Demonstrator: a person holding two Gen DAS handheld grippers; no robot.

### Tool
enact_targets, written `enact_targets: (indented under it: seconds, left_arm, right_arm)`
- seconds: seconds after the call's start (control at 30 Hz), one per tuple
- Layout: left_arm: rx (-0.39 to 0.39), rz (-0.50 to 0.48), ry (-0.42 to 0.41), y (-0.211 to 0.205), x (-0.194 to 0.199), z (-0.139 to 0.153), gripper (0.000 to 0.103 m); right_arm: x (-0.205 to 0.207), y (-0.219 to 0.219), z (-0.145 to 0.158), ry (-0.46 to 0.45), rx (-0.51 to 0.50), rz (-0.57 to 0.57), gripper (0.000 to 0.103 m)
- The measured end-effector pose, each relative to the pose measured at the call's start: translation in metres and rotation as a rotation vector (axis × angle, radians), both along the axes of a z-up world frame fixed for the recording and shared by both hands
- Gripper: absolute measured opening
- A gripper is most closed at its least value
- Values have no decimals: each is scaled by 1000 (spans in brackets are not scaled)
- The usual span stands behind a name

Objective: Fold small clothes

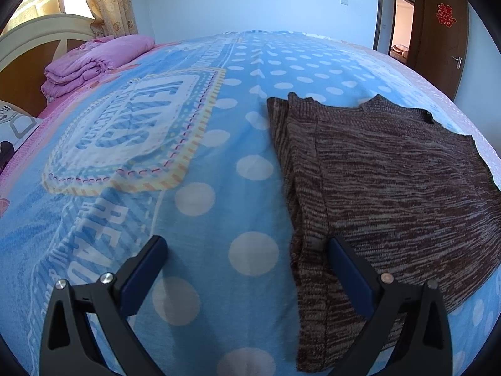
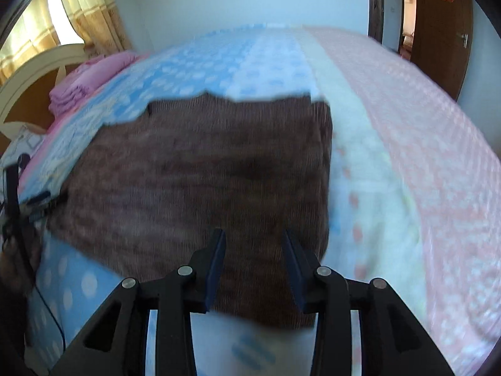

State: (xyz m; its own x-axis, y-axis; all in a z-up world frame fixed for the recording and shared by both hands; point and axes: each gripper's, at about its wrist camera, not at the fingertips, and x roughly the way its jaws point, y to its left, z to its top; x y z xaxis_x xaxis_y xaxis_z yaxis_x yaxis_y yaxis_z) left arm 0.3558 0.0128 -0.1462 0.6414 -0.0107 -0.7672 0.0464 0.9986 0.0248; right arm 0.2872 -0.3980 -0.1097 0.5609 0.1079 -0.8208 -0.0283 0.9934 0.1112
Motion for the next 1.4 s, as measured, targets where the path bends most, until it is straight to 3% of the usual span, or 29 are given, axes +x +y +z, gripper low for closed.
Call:
enact_targets:
  seconds: [0.07, 0.23, 0.37, 0.43, 0.57, 0.73, 0.87, 1.4]
  left_arm:
    - [5, 1, 1, 0, -1, 0, 103]
    - [-1, 7, 12, 1, 0, -1, 103]
    - [-18, 11, 17, 3, 0, 0, 103]
    - [-33, 18, 8, 7, -2, 4, 103]
    - [-49, 27, 1, 14, -5, 11, 103]
    - [-30, 7, 27, 20, 5, 12, 103]
    - [-19, 2, -8, 26, 13, 23, 103]
    - [16, -11, 5, 28, 42, 23, 103]
  right_arm:
    - [-11, -2, -12, 2, -2, 11, 37]
    - [-23, 5, -3, 18, -28, -4, 37]
    - [-20, 22, 18, -61, -35, 10, 39]
    - [-15, 41, 26, -82, -61, 59, 39]
    - [-10, 90, 26, -97, -105, 188, 49]
    - [-7, 148, 8, -82, -138, 304, 49]
    - [-12, 190, -2, -94, -170, 390, 49]
    - [-21, 289, -25, -195, -357, 581, 50]
